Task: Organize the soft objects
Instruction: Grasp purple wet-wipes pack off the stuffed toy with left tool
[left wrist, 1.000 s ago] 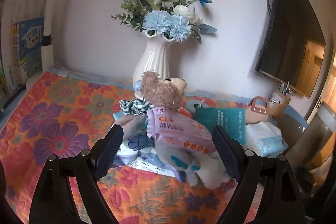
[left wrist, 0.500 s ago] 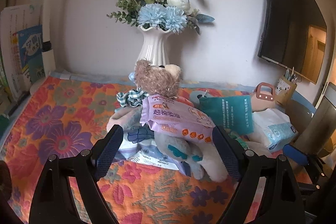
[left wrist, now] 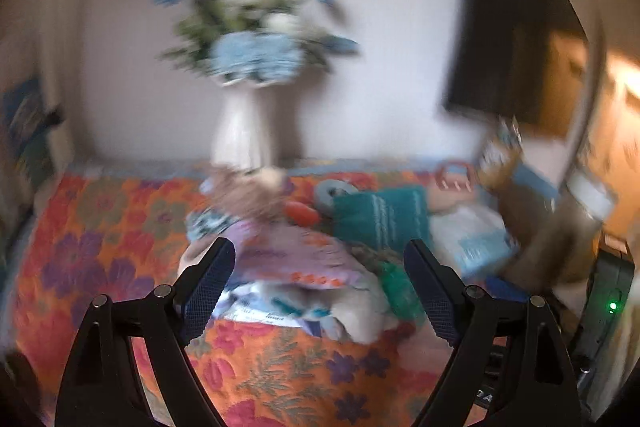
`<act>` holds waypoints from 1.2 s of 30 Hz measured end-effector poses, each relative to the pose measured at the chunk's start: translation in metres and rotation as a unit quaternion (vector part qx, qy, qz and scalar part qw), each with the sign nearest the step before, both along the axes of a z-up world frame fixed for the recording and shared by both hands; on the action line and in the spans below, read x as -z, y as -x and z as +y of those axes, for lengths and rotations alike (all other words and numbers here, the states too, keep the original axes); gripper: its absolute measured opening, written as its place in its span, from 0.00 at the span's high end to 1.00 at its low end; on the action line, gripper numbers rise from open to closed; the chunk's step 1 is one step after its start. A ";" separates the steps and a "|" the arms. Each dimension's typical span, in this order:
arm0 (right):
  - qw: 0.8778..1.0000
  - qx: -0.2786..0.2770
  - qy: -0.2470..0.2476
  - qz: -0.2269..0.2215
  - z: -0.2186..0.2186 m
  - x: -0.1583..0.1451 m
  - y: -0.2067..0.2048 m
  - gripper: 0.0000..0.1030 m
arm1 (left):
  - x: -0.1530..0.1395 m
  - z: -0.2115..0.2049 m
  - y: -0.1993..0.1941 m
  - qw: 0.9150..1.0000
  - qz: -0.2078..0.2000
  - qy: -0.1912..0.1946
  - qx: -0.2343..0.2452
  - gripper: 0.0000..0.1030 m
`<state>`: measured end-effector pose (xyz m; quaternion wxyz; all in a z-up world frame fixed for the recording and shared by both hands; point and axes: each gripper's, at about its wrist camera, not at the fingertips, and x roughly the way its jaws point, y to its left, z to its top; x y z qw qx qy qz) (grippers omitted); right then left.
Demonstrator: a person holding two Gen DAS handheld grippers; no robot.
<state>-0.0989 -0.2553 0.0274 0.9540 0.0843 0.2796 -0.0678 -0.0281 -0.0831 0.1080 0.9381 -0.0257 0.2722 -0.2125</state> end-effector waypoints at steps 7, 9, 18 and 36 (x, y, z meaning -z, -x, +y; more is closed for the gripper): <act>1.000 0.000 -0.019 -0.011 -0.005 -0.001 0.006 0.20 | 0.012 -0.037 -0.055 0.987 0.065 -0.138 0.043 0.17; 1.000 -0.003 -0.023 -0.011 -0.006 -0.001 0.006 0.20 | 0.022 -0.037 -0.062 0.983 0.083 -0.157 0.041 0.17; 0.999 -0.013 -0.022 -0.020 -0.003 -0.003 0.009 0.17 | 0.053 0.013 -0.014 0.976 0.178 -0.073 0.102 0.17; 0.999 -0.030 -0.031 -0.013 -0.003 -0.002 0.006 0.15 | 0.014 -0.059 -0.102 0.972 0.122 -0.170 0.104 0.21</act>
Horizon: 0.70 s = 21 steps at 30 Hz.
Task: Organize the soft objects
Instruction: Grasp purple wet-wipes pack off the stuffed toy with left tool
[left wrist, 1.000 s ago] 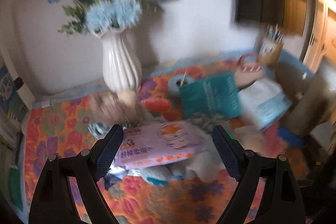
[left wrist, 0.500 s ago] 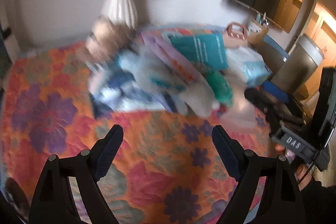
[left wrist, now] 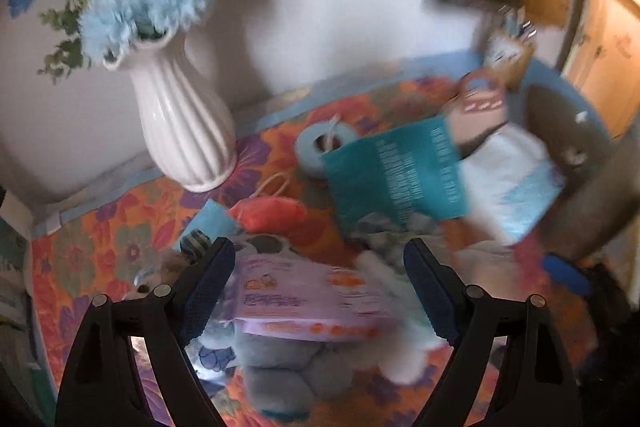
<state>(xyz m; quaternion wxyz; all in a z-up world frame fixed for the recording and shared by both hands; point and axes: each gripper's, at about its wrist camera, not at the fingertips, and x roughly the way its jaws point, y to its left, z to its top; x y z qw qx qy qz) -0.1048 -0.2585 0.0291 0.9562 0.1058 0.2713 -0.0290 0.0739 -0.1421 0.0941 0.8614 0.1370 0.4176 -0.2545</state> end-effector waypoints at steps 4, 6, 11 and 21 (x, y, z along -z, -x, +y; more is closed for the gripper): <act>1.000 -0.005 -0.009 -0.002 -0.002 0.000 0.001 0.14 | 0.015 0.006 0.007 0.999 0.029 0.026 0.036 0.30; 1.000 -0.007 -0.015 -0.002 -0.003 0.000 0.002 0.15 | 0.015 0.011 0.025 0.997 0.024 0.036 0.065 0.31; 0.999 -0.007 -0.033 -0.004 -0.009 0.000 0.004 0.10 | 0.017 0.019 0.067 0.991 0.038 0.045 0.119 0.37; 0.989 -0.005 -0.127 0.075 -0.029 0.020 0.016 0.09 | 0.010 0.035 0.098 0.987 0.042 0.046 0.148 0.35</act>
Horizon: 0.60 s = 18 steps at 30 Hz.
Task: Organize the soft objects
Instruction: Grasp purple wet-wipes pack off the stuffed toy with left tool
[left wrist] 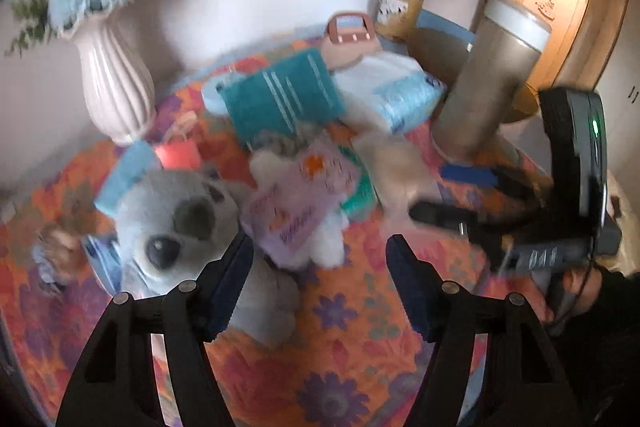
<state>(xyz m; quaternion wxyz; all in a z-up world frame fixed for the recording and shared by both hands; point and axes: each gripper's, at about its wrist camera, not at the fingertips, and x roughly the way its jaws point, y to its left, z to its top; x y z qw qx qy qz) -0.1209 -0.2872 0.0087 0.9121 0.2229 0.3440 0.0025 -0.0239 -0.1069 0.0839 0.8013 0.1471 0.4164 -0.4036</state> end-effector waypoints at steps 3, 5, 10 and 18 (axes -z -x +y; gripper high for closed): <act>1.000 0.000 0.007 0.019 0.002 0.002 -0.001 0.09 | -0.004 -0.013 -0.009 1.000 -0.018 -0.004 0.004 0.35; 1.000 0.005 0.014 0.028 0.001 0.002 -0.004 0.09 | 0.000 -0.026 -0.019 0.999 -0.027 -0.016 0.007 0.35; 0.998 0.005 0.005 0.062 -0.002 0.009 -0.023 0.16 | 0.016 -0.048 -0.034 0.995 -0.062 -0.069 0.022 0.33; 0.998 -0.005 0.028 0.056 0.006 0.013 -0.026 0.54 | 0.022 -0.048 -0.024 0.993 -0.085 -0.080 0.015 0.66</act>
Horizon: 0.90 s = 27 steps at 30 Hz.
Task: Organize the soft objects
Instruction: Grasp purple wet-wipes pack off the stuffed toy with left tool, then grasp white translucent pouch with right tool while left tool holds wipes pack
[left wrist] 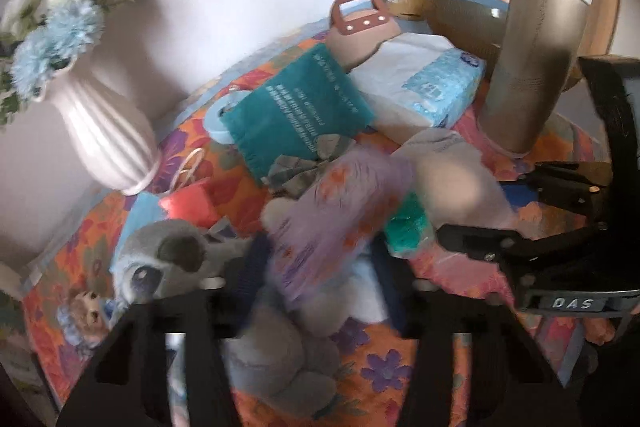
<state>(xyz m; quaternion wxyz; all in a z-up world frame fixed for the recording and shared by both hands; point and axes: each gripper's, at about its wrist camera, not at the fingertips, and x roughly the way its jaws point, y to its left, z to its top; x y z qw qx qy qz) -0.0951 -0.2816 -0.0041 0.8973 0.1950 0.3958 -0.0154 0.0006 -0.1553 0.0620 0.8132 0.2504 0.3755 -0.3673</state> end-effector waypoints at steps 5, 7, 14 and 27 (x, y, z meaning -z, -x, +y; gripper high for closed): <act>0.999 -0.010 0.014 -0.031 0.005 -0.009 0.010 0.59 | -0.004 0.011 0.010 0.999 -0.020 0.011 -0.036 0.84; 0.999 -0.011 0.017 -0.038 0.007 -0.012 0.016 0.59 | -0.010 0.017 0.016 0.998 -0.023 0.027 -0.051 0.87; 0.999 -0.018 0.013 -0.047 0.007 -0.025 0.033 0.59 | -0.031 0.049 0.054 0.993 0.008 0.077 -0.090 0.88; 0.998 -0.054 0.034 0.004 0.013 -0.016 0.056 0.59 | 0.006 0.062 0.093 0.986 0.108 0.114 -0.061 0.30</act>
